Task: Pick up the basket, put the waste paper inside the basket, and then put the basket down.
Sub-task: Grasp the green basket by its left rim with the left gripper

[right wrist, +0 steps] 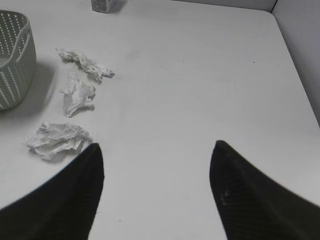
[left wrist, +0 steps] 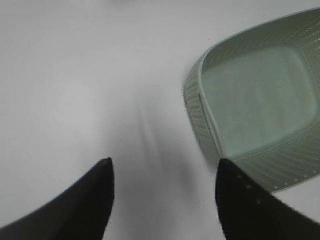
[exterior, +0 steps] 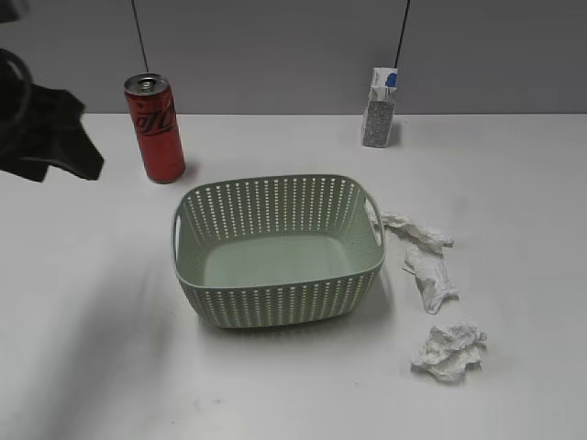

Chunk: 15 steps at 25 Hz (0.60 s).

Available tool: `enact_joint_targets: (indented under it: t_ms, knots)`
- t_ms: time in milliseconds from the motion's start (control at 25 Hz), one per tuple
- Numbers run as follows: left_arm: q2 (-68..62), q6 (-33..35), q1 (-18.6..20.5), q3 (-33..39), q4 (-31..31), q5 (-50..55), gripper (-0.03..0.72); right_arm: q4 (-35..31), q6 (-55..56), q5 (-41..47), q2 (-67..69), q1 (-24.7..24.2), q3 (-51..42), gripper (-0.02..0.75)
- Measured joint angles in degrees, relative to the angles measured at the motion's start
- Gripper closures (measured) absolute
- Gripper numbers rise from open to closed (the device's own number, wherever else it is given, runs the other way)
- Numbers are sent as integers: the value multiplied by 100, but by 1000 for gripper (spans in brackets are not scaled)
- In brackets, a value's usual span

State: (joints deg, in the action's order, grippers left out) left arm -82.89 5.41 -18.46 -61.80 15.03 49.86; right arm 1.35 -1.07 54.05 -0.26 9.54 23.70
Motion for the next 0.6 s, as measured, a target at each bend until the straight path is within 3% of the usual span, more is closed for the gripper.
enact_joint_targets:
  t_ms: [240, 600]
  knots:
    - [-1351, -1595, -1078, -850, -620, -6, 200, 0, 0, 5, 0, 0, 0, 233]
    - [-2442, -2011, -1146, -953, -695, -120, 200, 0, 0, 5, 0, 0, 0, 233]
